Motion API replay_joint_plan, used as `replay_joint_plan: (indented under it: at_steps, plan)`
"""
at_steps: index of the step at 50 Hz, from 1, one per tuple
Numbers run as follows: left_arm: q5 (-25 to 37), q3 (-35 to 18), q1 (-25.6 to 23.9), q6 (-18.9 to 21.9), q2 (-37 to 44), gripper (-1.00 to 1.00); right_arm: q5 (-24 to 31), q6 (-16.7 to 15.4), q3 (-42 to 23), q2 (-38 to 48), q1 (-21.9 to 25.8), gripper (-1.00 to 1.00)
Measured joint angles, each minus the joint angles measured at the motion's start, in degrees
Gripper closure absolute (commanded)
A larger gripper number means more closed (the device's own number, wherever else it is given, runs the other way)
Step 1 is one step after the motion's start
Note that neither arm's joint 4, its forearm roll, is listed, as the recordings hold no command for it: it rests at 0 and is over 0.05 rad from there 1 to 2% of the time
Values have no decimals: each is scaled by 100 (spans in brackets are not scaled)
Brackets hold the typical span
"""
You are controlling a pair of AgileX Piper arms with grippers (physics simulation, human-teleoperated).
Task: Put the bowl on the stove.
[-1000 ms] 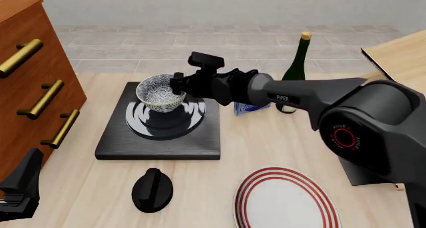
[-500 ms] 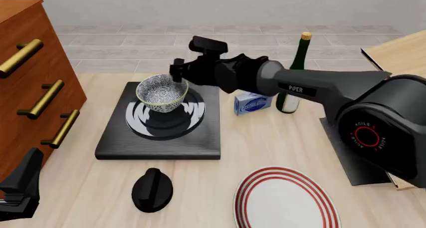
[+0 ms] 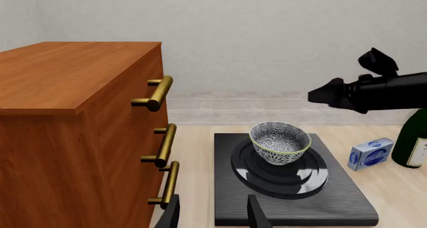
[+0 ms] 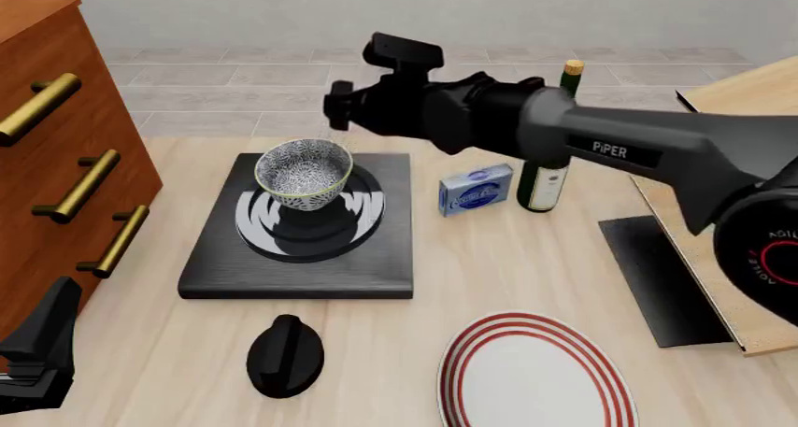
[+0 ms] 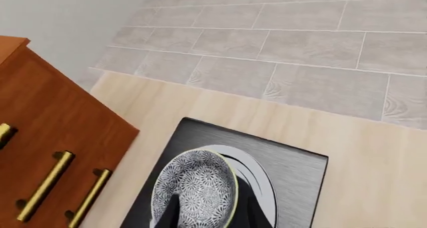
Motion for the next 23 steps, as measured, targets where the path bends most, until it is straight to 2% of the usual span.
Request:
replay_joint_plan:
  at_steps: [23]
  plan:
    - [0, 0, 0, 0, 0, -100, -685, -41, 1291, -1062, 147, -100]
